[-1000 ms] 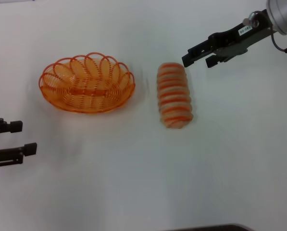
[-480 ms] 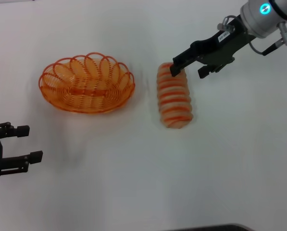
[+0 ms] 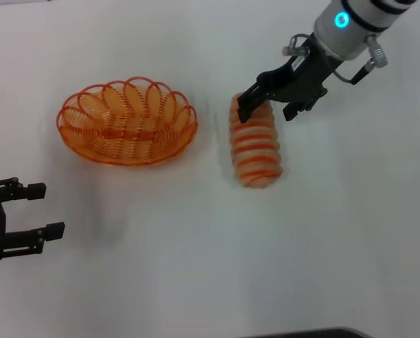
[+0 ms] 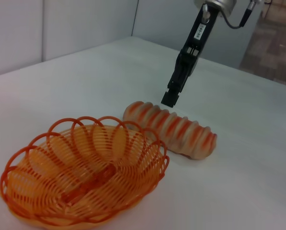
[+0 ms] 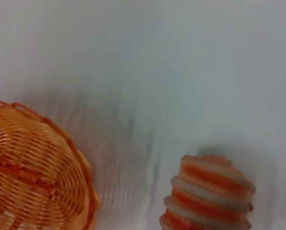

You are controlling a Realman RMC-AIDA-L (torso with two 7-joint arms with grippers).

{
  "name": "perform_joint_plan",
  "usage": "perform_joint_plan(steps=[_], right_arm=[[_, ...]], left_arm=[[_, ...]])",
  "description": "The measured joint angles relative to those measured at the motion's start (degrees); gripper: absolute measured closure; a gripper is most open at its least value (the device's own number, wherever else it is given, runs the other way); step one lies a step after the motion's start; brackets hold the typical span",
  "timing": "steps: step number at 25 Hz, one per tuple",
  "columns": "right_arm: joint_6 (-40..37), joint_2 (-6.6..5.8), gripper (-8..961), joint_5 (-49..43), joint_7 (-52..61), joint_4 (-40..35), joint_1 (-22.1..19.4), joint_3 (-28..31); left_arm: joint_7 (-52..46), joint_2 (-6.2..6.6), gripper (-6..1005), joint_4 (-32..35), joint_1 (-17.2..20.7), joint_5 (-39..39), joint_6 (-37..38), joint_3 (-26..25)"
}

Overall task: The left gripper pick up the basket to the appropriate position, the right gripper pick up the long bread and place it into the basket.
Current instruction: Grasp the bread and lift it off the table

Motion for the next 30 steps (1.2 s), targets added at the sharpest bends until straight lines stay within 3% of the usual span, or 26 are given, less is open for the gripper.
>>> perform_joint_plan(steps=[9, 21, 30], right_arm=[[6.57, 1.35, 44, -0.49, 1.49, 6.84, 3.63, -3.51], [9.24, 1.35, 67, -0.38, 1.46, 9.41, 2.81, -4.24], [9.30, 1.39, 85, 0.07, -0.43, 7.20, 2.47, -4.31]], left_arm=[[1.74, -0.56, 232, 0.12, 0.48, -0.16, 0.93, -0.19], [1.90, -0.78, 232, 0.00, 0.56, -0.24, 1.37, -0.30], [1.75, -0.88, 233, 0.00, 0.53, -0.24, 1.40, -0.41]])
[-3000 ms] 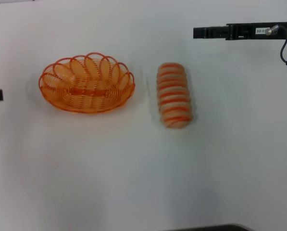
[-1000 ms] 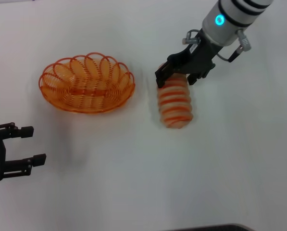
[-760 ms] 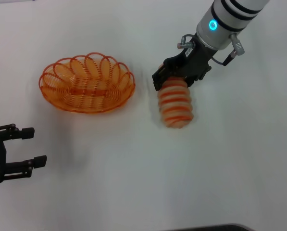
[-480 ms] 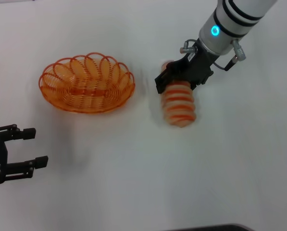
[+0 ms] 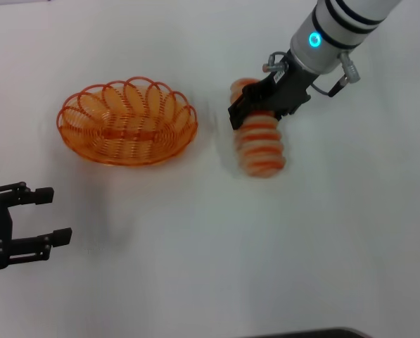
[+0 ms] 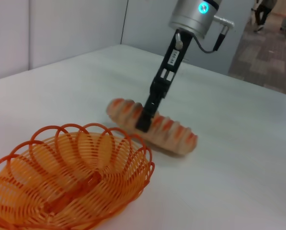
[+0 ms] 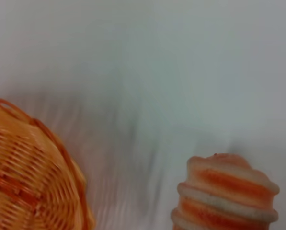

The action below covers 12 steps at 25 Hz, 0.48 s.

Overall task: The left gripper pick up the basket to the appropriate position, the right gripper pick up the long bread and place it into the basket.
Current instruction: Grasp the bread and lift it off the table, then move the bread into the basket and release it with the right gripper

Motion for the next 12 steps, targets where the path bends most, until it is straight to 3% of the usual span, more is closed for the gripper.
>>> perform_joint_plan(steps=[4, 8, 12], right_arm=[[-0.72, -0.04, 93, 2.61, -2.89, -5.07, -2.07, 0.06], [-2.62, -0.25, 176, 7.25, -9.39, -13.97, -4.74, 0.09], [-3.80, -0.16, 240, 9.96, -18.82, -20.23, -4.80, 0.12]], left_arm=[[-0.10, -0.22, 233, -0.07, 0.03, 0.02, -0.01, -0.02], [-0.22, -0.26, 233, -0.09, 0.05, 0.02, 0.11, -0.08], [0.11, -0.41, 233, -0.45, 0.07, 0.02, 0.06, -0.04]])
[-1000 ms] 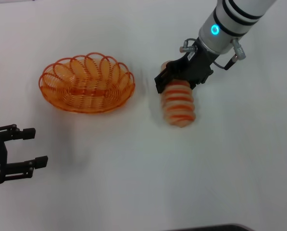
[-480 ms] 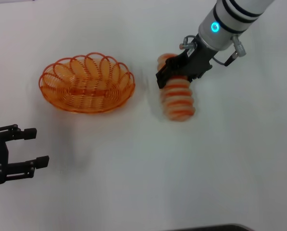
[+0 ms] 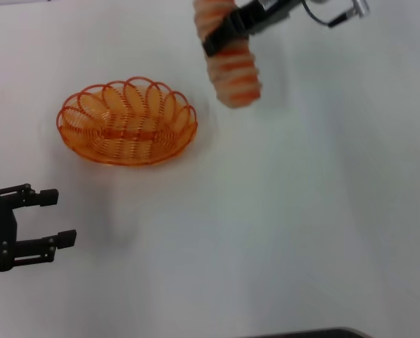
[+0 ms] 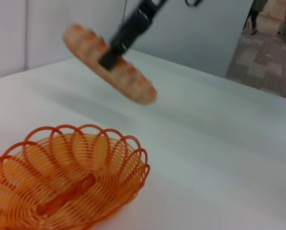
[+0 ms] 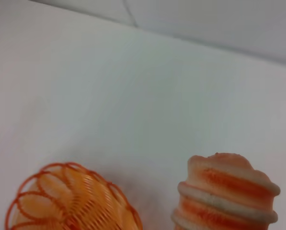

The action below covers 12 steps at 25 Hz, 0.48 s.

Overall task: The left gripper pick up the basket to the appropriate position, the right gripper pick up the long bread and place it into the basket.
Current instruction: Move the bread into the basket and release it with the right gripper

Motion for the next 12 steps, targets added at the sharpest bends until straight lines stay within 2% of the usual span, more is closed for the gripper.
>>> perform_joint_plan(steps=[4, 7, 12], right_arm=[[0.79, 0.60, 282, 4.43, -13.87, -1.18, 1.86, -0.57], [1.28, 0.77, 307, 7.44, -19.25, -1.01, 2.21, -2.01], [2.94, 0.83, 351, 13.27, -24.84, -0.98, 2.16, -11.09]], left_arm=[[0.37, -0.18, 233, -0.84, -0.53, -0.01, -0.63, 0.12], [0.39, -0.20, 233, -1.78, -0.94, -0.02, -1.45, 0.10], [0.41, -0.36, 232, -2.49, -1.37, -0.02, -3.02, 0.26]])
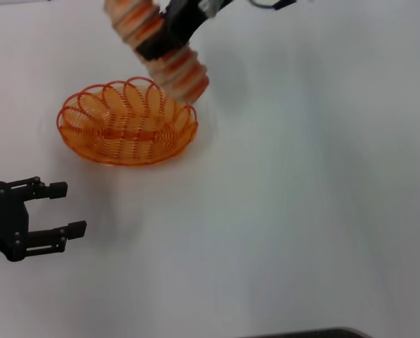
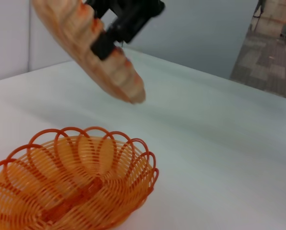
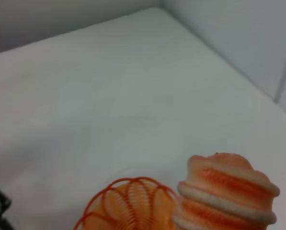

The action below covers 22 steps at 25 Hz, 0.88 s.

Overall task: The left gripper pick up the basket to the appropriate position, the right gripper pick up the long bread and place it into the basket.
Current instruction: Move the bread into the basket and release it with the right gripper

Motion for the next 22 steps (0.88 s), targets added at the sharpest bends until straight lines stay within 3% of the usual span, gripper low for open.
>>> perform_joint_plan(steps=[9, 22], right_arm=[[5.60, 0.62, 410, 1.90, -3.74, 0.37, -0.07, -16.36], [6.02, 0.73, 501, 2.75, -6.52, 0.48, 0.24, -17.52]], left_arm=[[0.03, -0.20, 232, -0.81, -0.92, -0.01, -0.97, -0.26], [-0.88, -0.21, 232, -0.91, -1.94, -0.93, -1.64, -0.37]])
